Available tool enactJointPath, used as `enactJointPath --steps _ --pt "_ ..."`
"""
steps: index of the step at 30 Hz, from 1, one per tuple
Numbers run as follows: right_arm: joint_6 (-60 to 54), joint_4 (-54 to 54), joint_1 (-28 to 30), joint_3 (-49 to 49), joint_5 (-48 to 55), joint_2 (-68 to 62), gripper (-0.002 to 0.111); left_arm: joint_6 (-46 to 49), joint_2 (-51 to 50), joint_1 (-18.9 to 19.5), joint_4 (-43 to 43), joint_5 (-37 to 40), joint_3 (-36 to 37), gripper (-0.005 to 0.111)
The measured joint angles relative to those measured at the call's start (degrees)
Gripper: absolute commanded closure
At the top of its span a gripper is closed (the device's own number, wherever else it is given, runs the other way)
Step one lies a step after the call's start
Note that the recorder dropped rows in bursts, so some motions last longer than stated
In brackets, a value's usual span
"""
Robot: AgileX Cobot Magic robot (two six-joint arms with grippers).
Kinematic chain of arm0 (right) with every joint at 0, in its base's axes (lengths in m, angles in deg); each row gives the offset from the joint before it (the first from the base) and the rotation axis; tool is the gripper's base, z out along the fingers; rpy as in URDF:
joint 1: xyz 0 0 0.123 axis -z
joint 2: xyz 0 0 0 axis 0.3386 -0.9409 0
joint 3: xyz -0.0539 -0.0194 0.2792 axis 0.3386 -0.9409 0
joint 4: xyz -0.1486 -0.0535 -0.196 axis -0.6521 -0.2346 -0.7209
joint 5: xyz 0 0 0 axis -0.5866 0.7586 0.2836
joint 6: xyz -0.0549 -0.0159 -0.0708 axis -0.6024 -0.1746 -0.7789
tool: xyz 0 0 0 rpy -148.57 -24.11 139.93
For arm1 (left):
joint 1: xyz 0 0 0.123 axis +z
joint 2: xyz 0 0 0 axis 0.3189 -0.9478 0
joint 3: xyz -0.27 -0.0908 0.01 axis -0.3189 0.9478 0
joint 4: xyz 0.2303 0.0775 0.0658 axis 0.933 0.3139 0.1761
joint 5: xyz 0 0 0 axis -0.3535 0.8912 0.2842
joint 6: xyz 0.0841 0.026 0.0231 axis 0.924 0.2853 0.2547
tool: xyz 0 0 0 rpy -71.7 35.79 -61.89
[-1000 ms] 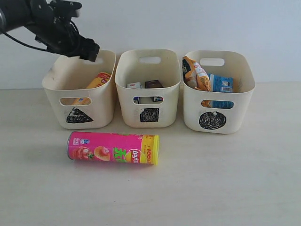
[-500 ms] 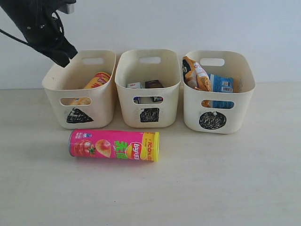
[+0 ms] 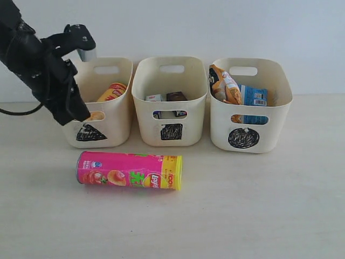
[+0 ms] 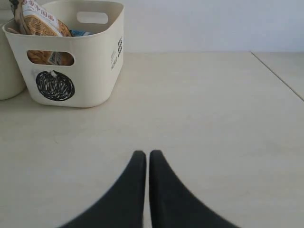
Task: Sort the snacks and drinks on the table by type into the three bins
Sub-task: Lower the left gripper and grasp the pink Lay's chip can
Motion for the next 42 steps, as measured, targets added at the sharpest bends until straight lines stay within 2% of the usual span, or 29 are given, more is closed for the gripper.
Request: enactJointPath --steps 5,7,9,11,13,17,28,31,35,38,40,42 --pt "0.00 0.00 0.00 0.00 0.00 0.00 0.108 6.64 -0.39 -5.14 -1.23 0.49 1.34 0.101" --pt "0.00 0.00 0.00 0.00 0.00 0.00 0.108 8.54 -1.19 -6.81 -1.48 0.90 1.34 0.091" --pt "0.00 0.00 0.00 0.00 0.00 0.00 0.108 10.48 -2.67 -8.77 -1.67 1.16 1.34 0.047" --pt "0.00 0.00 0.00 0.00 0.00 0.00 0.108 11.05 -4.14 -9.54 -1.67 1.15 1.34 0.017" --pt "0.00 0.00 0.00 0.00 0.00 0.00 0.108 10.36 -5.95 -9.64 -1.71 1.15 1.34 0.013" --pt "0.00 0.00 0.00 0.00 0.00 0.00 0.108 9.05 -9.15 -9.64 -0.05 0.75 1.34 0.013" --pt "0.00 0.00 0.00 0.00 0.00 0.00 0.108 9.98 -16.19 -9.64 1.46 -7.09 1.34 0.013" --pt "0.00 0.00 0.00 0.00 0.00 0.00 0.108 9.98 -17.87 -9.64 1.81 -8.81 1.34 0.020" --pt "0.00 0.00 0.00 0.00 0.00 0.00 0.108 9.98 -19.24 -9.64 1.89 -10.74 1.34 0.040" --pt "0.00 0.00 0.00 0.00 0.00 0.00 0.108 10.30 -20.20 -9.64 1.89 -11.60 1.34 0.070" --pt "0.00 0.00 0.00 0.00 0.00 0.00 0.108 10.77 -20.14 -9.64 2.35 -11.99 1.34 0.102" --pt "0.00 0.00 0.00 0.00 0.00 0.00 0.108 11.02 -20.14 -9.64 3.33 -11.87 1.34 0.103"
